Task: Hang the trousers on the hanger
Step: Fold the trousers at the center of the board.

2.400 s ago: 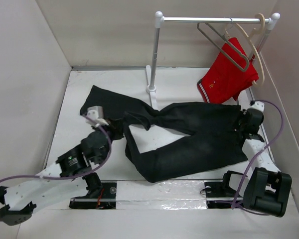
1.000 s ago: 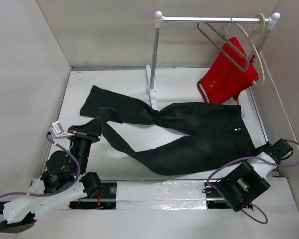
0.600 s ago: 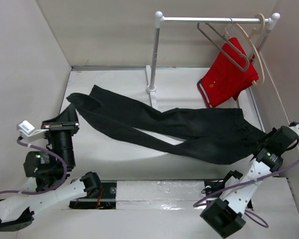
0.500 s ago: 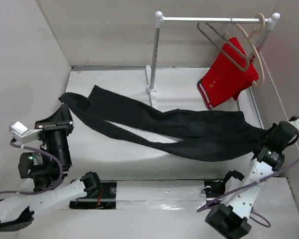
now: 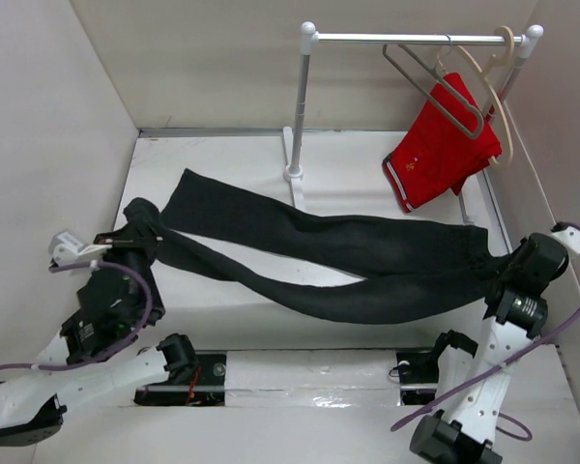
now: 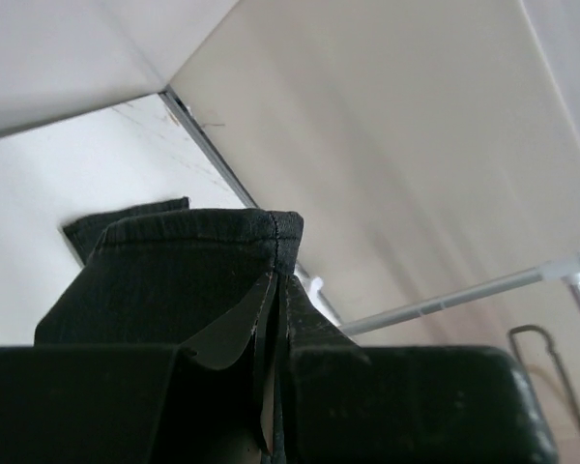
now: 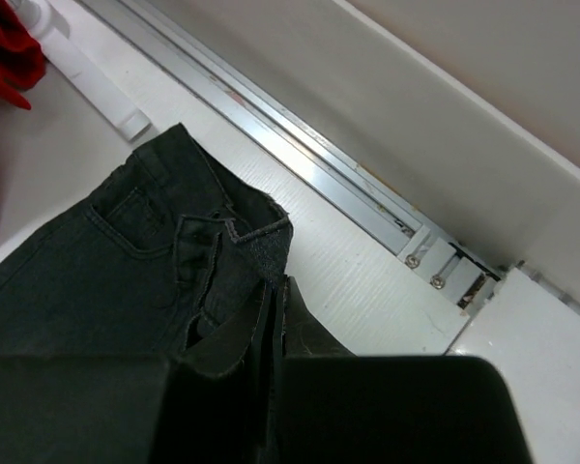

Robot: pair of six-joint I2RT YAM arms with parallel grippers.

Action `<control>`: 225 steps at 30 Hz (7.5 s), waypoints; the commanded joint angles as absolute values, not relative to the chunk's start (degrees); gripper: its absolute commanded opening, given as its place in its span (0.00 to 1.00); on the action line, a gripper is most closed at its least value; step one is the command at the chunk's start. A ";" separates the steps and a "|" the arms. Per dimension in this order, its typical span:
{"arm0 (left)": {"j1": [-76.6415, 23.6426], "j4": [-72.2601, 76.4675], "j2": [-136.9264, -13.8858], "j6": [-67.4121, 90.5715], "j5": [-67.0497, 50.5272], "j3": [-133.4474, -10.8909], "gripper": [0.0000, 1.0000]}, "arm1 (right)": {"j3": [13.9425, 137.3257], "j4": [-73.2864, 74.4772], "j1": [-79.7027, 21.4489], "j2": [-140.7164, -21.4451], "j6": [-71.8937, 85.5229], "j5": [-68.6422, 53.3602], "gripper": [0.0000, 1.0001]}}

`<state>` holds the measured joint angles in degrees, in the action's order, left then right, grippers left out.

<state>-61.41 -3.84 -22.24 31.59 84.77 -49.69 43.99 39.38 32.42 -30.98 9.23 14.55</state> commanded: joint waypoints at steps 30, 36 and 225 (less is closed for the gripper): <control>-0.18 -3.60 -65.02 32.87 43.33 -57.82 0.00 | 47.45 12.13 26.55 -56.68 12.57 9.13 0.00; 0.35 1.92 -68.28 30.68 43.86 -57.30 0.00 | 48.70 8.64 26.54 -60.73 12.04 10.03 0.00; -70.23 16.74 -62.09 39.90 30.93 -32.45 0.56 | 70.57 1.85 -34.97 -60.37 3.07 -6.15 0.00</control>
